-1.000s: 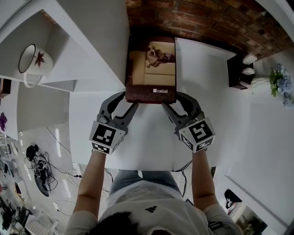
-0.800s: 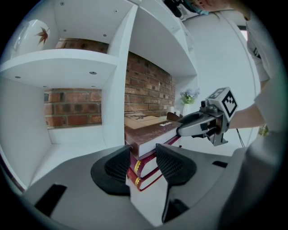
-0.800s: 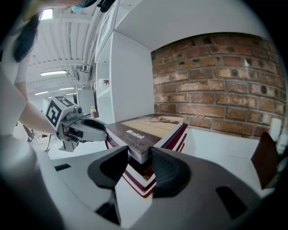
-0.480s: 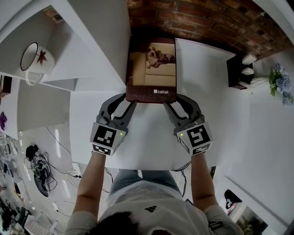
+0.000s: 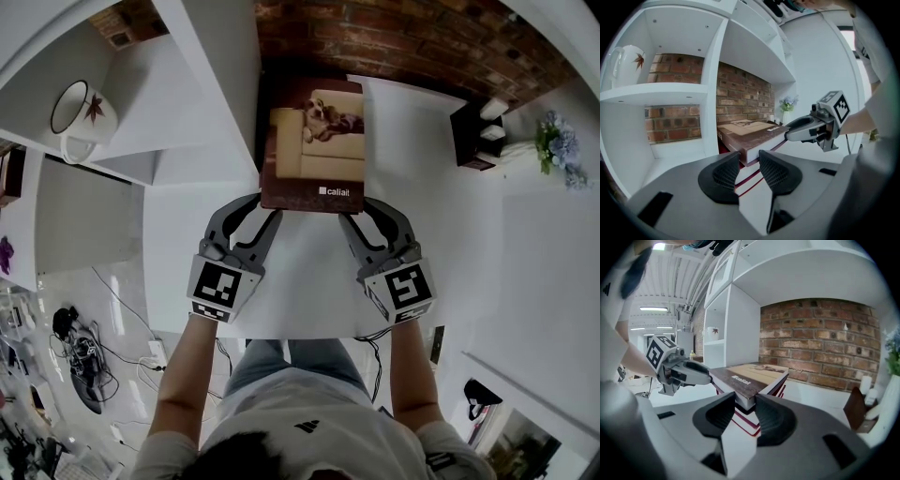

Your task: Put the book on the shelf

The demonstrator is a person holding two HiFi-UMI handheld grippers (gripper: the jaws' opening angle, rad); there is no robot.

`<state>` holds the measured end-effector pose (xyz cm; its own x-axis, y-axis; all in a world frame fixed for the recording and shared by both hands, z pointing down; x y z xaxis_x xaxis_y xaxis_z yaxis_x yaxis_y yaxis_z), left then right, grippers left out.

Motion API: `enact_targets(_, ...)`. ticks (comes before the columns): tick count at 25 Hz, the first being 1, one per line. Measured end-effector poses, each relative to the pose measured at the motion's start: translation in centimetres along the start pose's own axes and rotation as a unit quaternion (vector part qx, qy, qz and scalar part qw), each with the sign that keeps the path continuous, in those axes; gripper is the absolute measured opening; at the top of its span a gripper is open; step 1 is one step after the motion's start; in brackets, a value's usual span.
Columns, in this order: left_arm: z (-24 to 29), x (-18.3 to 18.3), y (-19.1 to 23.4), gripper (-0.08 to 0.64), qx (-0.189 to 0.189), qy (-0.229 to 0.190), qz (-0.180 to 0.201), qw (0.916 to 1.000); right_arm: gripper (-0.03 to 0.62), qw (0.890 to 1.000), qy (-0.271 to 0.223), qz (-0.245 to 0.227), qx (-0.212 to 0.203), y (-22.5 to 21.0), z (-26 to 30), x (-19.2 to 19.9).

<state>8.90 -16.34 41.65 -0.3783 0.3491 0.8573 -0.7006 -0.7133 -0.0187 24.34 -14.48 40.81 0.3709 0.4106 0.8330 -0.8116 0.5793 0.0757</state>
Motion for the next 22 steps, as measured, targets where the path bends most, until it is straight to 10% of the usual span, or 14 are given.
enact_targets(22, -11.6, 3.3, -7.9, 0.141, 0.054, -0.033, 0.044, 0.997, 0.138, 0.997, -0.012, 0.025, 0.075, 11.6, -11.6, 2.9)
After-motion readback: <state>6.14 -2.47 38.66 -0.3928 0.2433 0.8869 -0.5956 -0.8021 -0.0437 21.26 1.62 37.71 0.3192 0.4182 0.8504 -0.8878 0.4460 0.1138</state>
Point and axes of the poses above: the fingertips, and each gripper's own axes: z forward along the fingers, y to its left, x out of its underside, the point moved 3 cm from there along -z, backward along the fingers, and after that the axes turned 12 degrees about y, right-handed, at the moved point
